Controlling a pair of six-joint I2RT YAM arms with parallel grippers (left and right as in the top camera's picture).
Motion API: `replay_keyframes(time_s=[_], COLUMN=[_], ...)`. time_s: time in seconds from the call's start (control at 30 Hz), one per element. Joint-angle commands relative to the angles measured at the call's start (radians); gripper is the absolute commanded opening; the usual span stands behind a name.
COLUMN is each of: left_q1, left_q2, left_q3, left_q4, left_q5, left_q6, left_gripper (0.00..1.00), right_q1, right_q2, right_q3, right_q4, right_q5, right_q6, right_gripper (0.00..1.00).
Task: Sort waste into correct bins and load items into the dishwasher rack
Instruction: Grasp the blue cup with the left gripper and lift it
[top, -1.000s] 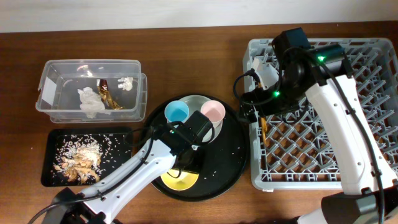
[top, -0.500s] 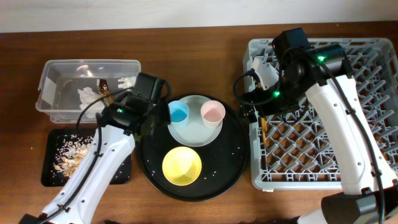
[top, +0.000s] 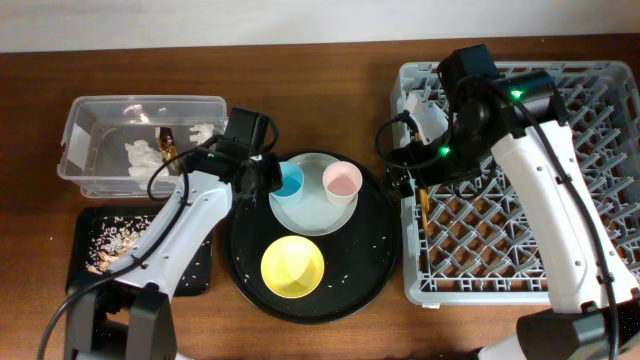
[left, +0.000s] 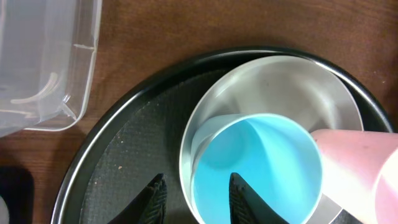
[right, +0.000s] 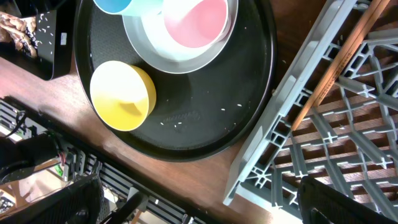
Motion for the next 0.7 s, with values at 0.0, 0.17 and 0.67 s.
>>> replay_keyframes(time_s=[0.0, 0.17, 0.67], left_q1=[-0.007, -0.007, -0.006], left_q2=[0.020, 0.028, -0.145], left_q3=[-0.044, -0.050, -0.007], left_q4=[0.041, 0.058, 0.056], left_q5=[0.019, 0.021, 0.088], left_q6=[-0.002, -0.002, -0.001], left_gripper=[0.32, 0.31, 0.01], right_q1=[0.000, 0.000, 0.000], right_q2=[-0.015, -0.015, -0.015], right_q3=[0.009, 0.009, 0.009], right_q4=[0.000, 0.001, 0.001], right_q5=[0.003, 0.003, 0.003], right_q6=[-0.003, -0.003, -0.003], right_gripper=[0.98, 0.98, 0.98])
